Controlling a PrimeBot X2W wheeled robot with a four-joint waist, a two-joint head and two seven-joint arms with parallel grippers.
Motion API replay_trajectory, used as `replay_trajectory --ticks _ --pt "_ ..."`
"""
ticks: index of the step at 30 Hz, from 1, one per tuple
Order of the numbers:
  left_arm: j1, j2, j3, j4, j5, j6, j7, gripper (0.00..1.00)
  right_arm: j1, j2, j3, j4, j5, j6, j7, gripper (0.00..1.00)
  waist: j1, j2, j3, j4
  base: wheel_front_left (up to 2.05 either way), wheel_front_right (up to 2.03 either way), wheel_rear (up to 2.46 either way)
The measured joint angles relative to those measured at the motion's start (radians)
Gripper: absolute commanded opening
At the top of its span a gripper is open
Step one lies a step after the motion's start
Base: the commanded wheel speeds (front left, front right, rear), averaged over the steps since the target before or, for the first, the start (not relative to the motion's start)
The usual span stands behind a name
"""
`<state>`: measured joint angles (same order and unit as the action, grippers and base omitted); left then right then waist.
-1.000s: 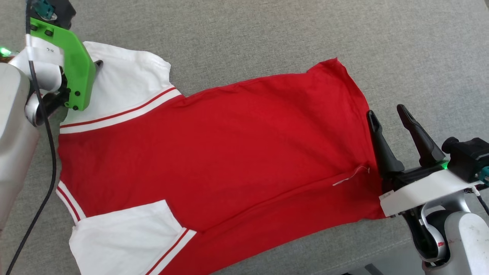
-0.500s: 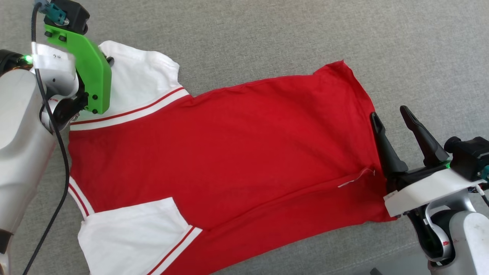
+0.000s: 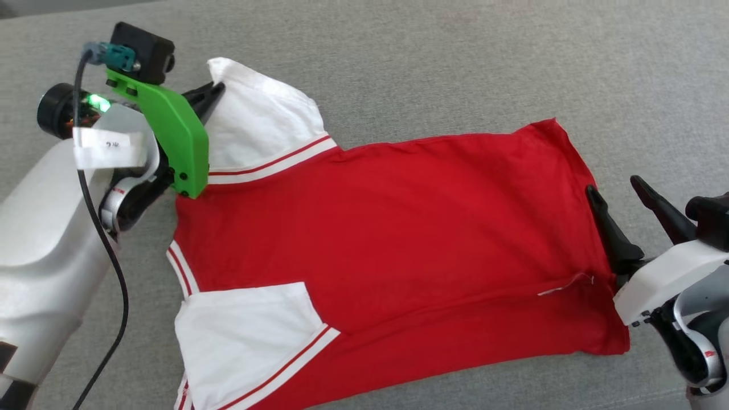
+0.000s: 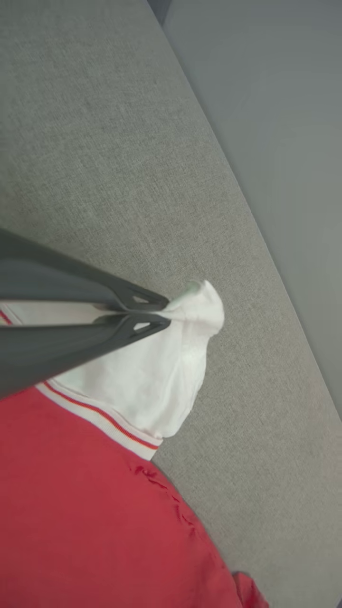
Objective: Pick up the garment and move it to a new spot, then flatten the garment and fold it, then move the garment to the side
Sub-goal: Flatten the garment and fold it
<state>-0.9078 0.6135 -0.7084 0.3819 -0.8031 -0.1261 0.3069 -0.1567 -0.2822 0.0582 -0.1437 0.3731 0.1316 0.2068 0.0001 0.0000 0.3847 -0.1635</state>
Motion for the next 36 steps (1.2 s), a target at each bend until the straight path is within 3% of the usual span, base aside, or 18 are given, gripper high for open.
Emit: replay_trajectory --ticks 10,15,23,33,34,35,36 --pt "0.115 0.024 -0.005 -0.317 0.010 0.081 -0.035 0.00 -0.082 -0.125 -0.014 0.025 0.019 0.000 0.321 1.00 0.0000 0.0000 -0.025 0.119 0.00 0.00 0.00" --pt "0.159 0.045 -0.002 -0.445 0.017 0.134 -0.044 0.00 -0.174 -0.172 -0.012 0.067 0.029 0.000 0.424 1.00 0.0000 0.0000 -0.010 0.168 0.00 0.00 0.00" --pt "0.204 0.046 -0.006 -0.553 0.029 0.174 -0.069 0.00 -0.272 -0.205 -0.018 0.199 0.006 0.000 0.485 1.00 0.0000 0.0000 0.033 0.225 0.00 0.00 0.00" --pt "0.207 0.037 -0.019 -0.551 0.029 0.176 -0.074 0.00 -0.345 -0.204 0.003 0.329 -0.009 0.000 0.478 1.00 -0.0001 0.0000 0.068 0.267 0.00 0.00 0.00" --pt "0.207 0.035 -0.020 -0.548 0.029 0.175 -0.078 0.00 -0.349 -0.205 0.006 0.338 -0.008 0.000 0.475 0.71 -0.0001 0.0000 0.068 0.268 0.00 0.00 0.00" --pt "0.208 0.034 -0.020 -0.544 0.029 0.175 -0.079 0.00 -0.354 -0.206 0.009 0.347 -0.007 0.000 0.475 0.50 -0.0001 0.0000 0.068 0.269 0.00 0.00 0.00" --pt "0.208 0.033 -0.019 -0.538 0.029 0.175 -0.079 0.00 -0.359 -0.207 0.012 0.355 -0.007 0.000 0.472 0.38 -0.0001 0.0000 0.067 0.270 0.00 0.00 0.00"
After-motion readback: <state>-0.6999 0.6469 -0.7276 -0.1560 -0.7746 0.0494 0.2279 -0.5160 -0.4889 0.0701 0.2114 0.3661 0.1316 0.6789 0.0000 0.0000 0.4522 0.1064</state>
